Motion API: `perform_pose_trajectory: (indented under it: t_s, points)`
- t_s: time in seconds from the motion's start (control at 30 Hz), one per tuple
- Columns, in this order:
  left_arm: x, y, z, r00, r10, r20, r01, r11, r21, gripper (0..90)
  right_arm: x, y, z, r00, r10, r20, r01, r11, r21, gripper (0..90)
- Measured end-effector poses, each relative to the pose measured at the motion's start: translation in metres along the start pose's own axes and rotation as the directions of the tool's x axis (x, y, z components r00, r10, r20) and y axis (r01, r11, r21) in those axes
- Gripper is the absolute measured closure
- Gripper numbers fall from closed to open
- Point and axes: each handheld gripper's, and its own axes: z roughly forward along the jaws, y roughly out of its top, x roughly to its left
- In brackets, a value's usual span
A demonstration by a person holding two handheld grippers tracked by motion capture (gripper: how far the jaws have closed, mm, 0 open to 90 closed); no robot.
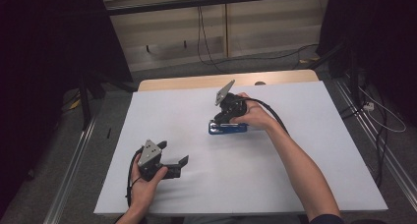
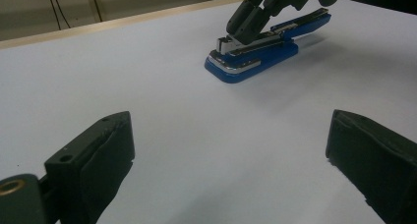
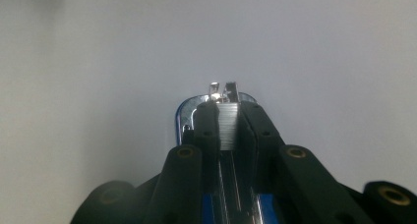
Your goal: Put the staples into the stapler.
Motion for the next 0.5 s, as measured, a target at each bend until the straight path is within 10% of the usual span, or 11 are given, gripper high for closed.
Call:
perform_pose_trajectory:
  t_s: [0.5]
  points:
    - [-0.0003, 0.0001, -0.0001, 1.0000, 0.001, 0.000, -0.001, 1.0000, 0.003, 4.5, -0.0004, 0.0005, 0.0005, 1.0000, -0.009, -0.002, 0.009, 1.000, -0.001, 79.2]
